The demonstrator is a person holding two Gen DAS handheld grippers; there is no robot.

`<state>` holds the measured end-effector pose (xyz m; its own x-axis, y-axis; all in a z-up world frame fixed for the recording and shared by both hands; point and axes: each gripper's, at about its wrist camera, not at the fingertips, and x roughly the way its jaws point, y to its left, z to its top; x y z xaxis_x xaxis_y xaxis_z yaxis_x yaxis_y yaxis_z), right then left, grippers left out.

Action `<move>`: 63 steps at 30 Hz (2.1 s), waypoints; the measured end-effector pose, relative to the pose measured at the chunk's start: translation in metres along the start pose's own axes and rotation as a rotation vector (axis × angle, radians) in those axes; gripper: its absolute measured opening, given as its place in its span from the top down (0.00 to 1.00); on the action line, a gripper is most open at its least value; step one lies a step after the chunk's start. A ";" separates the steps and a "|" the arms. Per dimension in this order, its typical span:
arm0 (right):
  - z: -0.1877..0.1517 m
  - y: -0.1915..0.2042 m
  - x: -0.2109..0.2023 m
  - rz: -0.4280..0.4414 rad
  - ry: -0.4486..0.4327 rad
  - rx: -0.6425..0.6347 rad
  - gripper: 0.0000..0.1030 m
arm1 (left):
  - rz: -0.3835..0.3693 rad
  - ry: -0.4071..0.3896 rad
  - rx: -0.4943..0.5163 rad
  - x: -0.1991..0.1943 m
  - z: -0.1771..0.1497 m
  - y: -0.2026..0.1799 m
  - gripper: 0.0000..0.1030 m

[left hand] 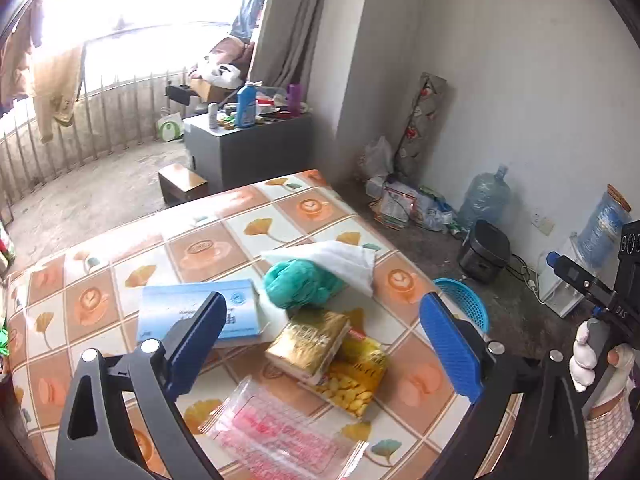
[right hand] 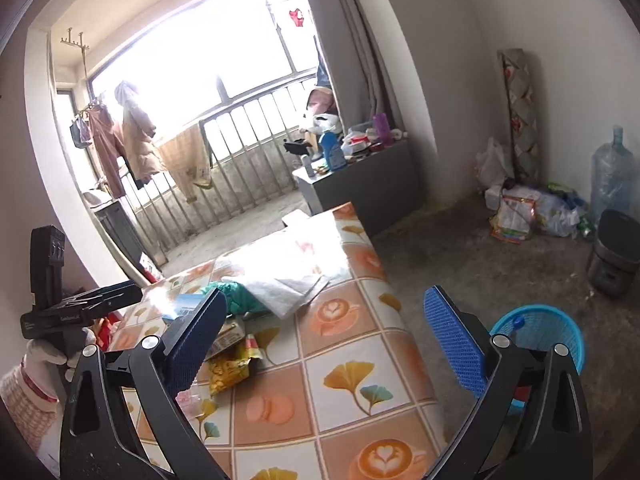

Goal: Collect trash
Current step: 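Move both tools back over the table toward the clear plastic wrapper, then grasp the clear plastic wrapper with the left tool, then grasp the wrapper with the right tool while the left tool releases it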

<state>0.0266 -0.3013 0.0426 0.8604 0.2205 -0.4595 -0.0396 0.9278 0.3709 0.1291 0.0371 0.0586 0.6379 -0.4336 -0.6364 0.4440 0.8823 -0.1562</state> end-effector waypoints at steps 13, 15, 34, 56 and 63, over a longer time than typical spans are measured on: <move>-0.053 0.081 0.059 0.300 0.351 0.099 0.34 | 0.125 0.111 -0.150 -0.001 -0.090 0.060 0.30; -0.065 0.091 0.069 0.342 0.419 0.111 0.43 | 0.118 0.136 -0.149 0.003 -0.099 0.059 0.36; -0.096 0.129 0.125 0.398 0.729 0.119 0.79 | 0.079 0.194 -0.060 0.022 -0.130 0.056 0.86; -0.102 0.136 0.146 0.494 0.764 0.211 0.84 | 0.007 0.165 -0.129 0.019 -0.134 0.068 0.86; -0.096 0.137 0.136 0.487 0.727 0.182 0.94 | -0.051 0.163 -0.209 0.014 -0.132 0.081 0.86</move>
<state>0.0894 -0.1158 -0.0463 0.2321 0.7715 -0.5924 -0.1822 0.6327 0.7526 0.0911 0.1262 -0.0626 0.5010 -0.4582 -0.7342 0.3222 0.8861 -0.3331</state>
